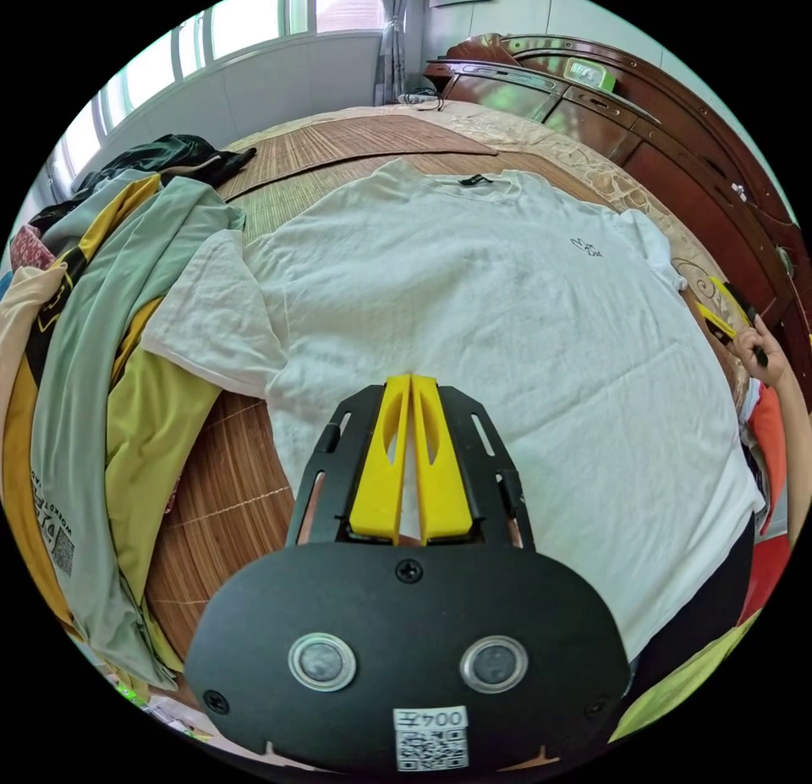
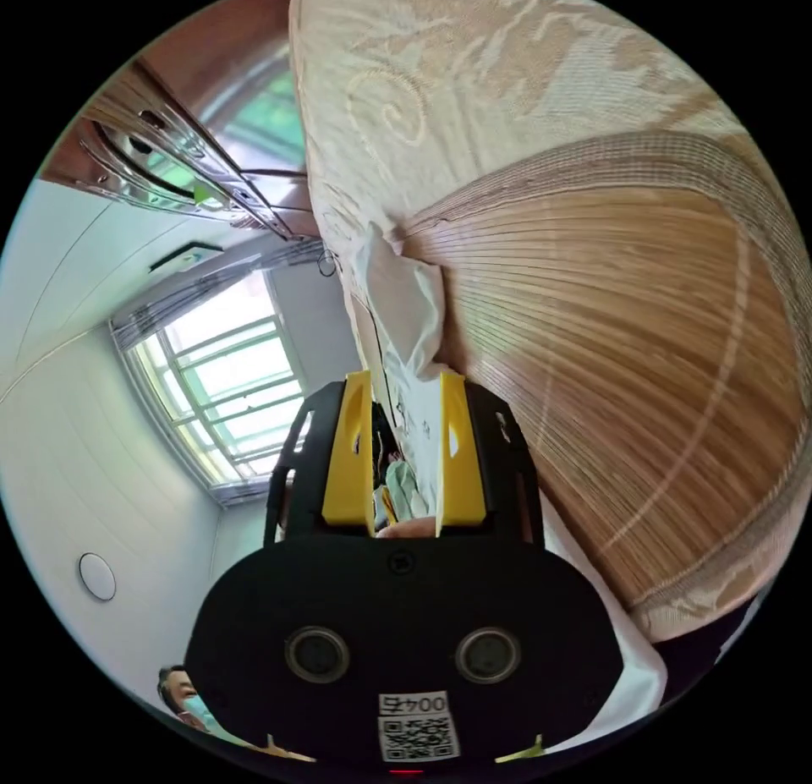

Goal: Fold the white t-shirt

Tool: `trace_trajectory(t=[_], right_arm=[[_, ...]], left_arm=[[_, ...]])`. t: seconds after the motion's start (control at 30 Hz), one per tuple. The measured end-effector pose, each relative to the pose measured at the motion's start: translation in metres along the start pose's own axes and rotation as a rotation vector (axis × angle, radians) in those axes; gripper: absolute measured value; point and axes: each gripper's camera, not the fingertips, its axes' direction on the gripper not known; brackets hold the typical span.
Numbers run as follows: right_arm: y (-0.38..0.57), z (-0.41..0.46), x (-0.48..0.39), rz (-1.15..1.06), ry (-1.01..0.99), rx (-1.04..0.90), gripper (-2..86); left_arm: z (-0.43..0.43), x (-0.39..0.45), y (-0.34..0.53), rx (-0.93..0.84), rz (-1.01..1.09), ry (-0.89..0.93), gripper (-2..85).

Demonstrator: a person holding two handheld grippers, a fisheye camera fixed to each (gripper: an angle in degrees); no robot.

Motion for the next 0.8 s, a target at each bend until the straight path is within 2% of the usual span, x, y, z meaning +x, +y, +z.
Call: trace_trajectory(t=[0.07, 0.23, 0.33, 0.5, 0.8], right_arm=[[-0.013, -0.007, 0.003, 0.053, 0.054, 0.025, 12.2], [0.002, -0.031, 0.013, 0.107, -0.079, 0.166, 13.7], [0.006, -0.021, 0.012, 0.103, -0.122, 0.136, 17.4], [0.009, 0.002, 0.006, 0.081, -0.053, 0.112, 19.0], [0.023, 0.061, 0.006, -0.023, 0.116, 0.098, 13.4]], left_arm=[[0.0, 0.001, 0.001, 0.0, 0.004, -0.01, 0.3], [0.001, -0.001, 0.002, 0.0, 0.003, -0.008, 0.3], [0.001, -0.005, 0.003, 0.0, -0.003, 0.005, 0.3], [0.002, -0.007, 0.004, 0.001, -0.004, 0.006, 0.3], [0.004, -0.015, 0.005, 0.001, -0.019, 0.037, 0.4]])
